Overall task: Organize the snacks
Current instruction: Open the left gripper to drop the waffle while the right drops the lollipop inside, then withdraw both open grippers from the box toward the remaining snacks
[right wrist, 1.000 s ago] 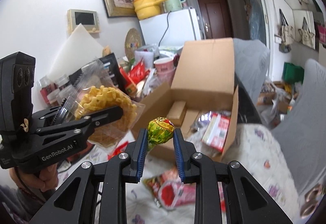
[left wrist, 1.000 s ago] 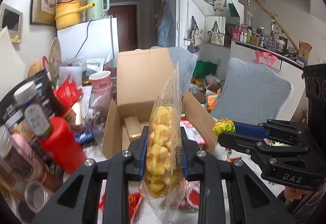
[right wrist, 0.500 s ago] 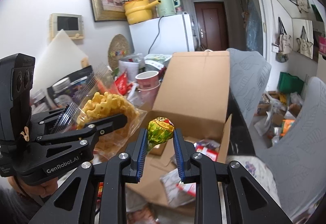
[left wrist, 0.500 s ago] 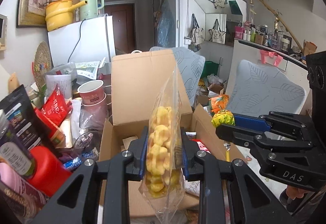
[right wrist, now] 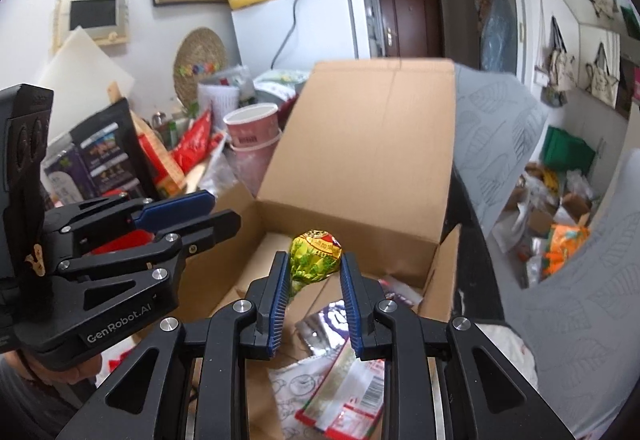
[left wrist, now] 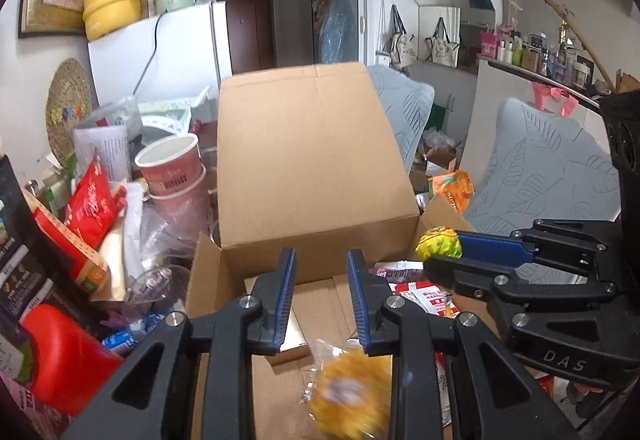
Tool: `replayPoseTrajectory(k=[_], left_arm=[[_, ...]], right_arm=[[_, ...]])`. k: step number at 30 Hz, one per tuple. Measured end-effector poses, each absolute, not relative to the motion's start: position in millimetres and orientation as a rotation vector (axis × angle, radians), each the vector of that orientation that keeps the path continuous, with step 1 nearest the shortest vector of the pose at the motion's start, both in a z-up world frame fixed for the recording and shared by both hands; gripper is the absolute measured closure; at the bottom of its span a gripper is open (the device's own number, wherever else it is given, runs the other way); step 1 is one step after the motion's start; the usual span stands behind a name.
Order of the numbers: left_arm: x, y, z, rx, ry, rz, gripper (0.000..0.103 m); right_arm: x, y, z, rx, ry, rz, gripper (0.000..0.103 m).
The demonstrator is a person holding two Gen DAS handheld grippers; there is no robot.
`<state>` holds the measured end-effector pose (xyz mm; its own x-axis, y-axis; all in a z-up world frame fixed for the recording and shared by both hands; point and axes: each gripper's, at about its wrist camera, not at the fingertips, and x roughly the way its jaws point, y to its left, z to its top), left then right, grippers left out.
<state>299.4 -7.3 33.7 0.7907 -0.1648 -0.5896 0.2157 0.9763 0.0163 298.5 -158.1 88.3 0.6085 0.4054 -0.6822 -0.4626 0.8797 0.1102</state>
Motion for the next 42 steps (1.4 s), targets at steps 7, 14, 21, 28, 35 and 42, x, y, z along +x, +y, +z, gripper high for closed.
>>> replayPoseTrajectory(k=[7, 14, 21, 28, 35, 42], left_arm=[[311, -7, 19, 0.074, 0.696, -0.168, 0.077], [315, -6, 9, 0.087, 0.776, -0.107, 0.076], [307, -3, 13, 0.092, 0.798, -0.063, 0.072], [291, -2, 29, 0.112, 0.772, -0.044, 0.072], [267, -1, 50, 0.105, 0.735, -0.045, 0.072], [237, -1, 71, 0.105, 0.686, -0.046, 0.072]], right_arm=[[309, -156, 72, -0.088, 0.827, 0.484, 0.077], [309, -159, 67, -0.091, 0.858, 0.452, 0.06], [303, -163, 72, -0.105, 0.858, 0.421, 0.06], [285, -162, 88, -0.111, 0.824, 0.412, 0.06], [264, -160, 110, -0.11, 0.779, 0.417, 0.06], [239, -163, 133, -0.11, 0.726, 0.422, 0.06]])
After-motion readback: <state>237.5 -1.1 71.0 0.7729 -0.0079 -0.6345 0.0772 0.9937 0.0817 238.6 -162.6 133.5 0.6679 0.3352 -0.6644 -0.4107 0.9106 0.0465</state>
